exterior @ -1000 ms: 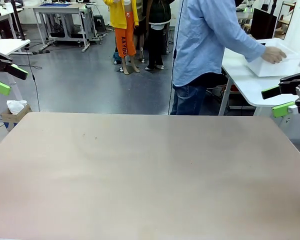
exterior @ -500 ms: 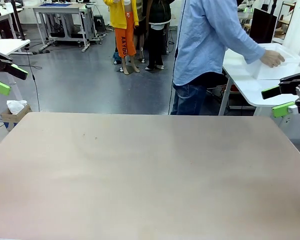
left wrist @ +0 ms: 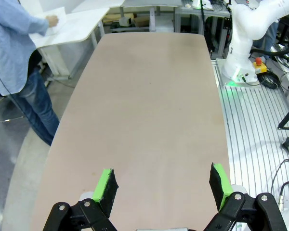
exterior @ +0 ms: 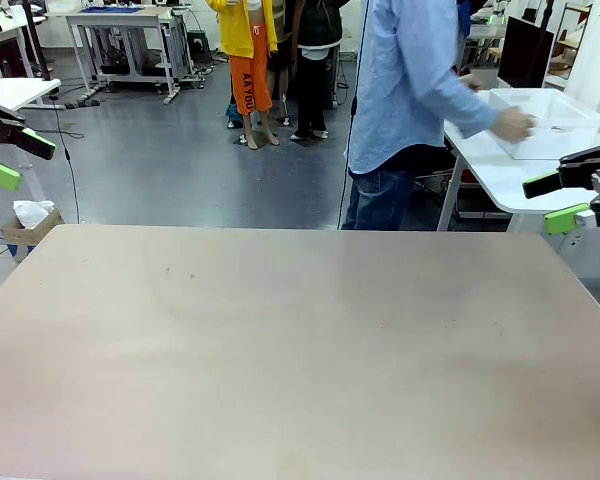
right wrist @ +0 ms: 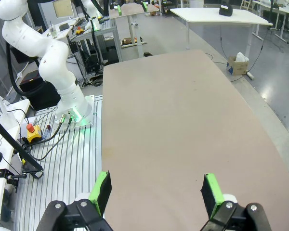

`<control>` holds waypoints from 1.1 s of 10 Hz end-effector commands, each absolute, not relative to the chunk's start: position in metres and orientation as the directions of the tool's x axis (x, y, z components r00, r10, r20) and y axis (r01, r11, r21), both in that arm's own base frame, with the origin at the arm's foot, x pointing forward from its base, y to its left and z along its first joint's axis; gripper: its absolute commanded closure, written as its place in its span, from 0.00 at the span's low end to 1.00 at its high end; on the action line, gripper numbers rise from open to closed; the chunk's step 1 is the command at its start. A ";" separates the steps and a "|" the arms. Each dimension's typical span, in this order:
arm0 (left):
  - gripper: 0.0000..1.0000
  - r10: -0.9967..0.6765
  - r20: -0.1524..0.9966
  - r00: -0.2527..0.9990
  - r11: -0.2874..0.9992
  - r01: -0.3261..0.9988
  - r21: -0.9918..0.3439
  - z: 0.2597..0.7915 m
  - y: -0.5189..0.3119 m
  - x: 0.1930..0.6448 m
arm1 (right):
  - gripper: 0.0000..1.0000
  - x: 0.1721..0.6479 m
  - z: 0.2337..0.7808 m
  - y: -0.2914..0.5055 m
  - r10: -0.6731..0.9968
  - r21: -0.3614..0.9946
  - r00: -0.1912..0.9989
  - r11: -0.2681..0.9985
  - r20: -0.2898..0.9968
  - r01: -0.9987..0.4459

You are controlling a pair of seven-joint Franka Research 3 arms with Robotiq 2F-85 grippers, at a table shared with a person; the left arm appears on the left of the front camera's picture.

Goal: Stack the cups and store them in the basket.
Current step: Place the stack of Reusable plastic cups into the Pantry Basket.

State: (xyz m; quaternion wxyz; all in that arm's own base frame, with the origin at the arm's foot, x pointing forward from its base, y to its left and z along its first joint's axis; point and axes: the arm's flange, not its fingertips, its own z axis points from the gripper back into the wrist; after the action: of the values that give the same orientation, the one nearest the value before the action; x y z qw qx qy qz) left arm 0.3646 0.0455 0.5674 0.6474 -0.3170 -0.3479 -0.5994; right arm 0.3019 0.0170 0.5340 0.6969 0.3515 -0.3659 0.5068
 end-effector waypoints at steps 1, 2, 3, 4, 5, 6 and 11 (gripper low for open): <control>0.00 -0.551 0.834 0.034 0.073 0.997 0.008 0.569 0.046 0.364 | 0.00 0.303 0.537 0.019 0.430 0.130 0.226 0.241 0.874 -0.962; 0.00 -0.551 0.834 0.034 0.073 0.997 0.008 0.569 0.046 0.364 | 0.00 0.303 0.537 0.019 0.430 0.130 0.226 0.241 0.874 -0.962; 0.00 -0.551 0.834 0.034 0.073 0.997 0.008 0.569 0.046 0.364 | 0.00 0.303 0.537 0.019 0.430 0.130 0.226 0.241 0.874 -0.962; 0.00 -0.551 0.834 0.034 0.073 0.997 0.008 0.569 0.046 0.364 | 0.00 0.303 0.537 0.019 0.430 0.130 0.226 0.241 0.874 -0.962; 0.00 -0.551 0.834 0.034 0.073 0.997 0.008 0.569 0.046 0.364 | 0.00 0.303 0.537 0.019 0.430 0.130 0.226 0.241 0.874 -0.962; 0.00 -0.551 0.834 0.034 0.073 0.997 0.008 0.569 0.046 0.364 | 0.00 0.303 0.537 0.019 0.430 0.130 0.226 0.241 0.874 -0.962; 0.00 -0.551 0.834 0.034 0.073 0.997 0.008 0.569 0.046 0.364 | 0.00 0.303 0.537 0.019 0.430 0.130 0.226 0.241 0.874 -0.962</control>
State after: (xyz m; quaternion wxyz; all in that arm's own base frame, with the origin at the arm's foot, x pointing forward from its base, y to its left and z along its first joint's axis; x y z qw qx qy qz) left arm 0.3646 0.0455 0.5674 0.6474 -0.3170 -0.3479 -0.5994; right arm 0.3019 0.0170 0.5340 0.6969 0.3515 -0.3659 0.5068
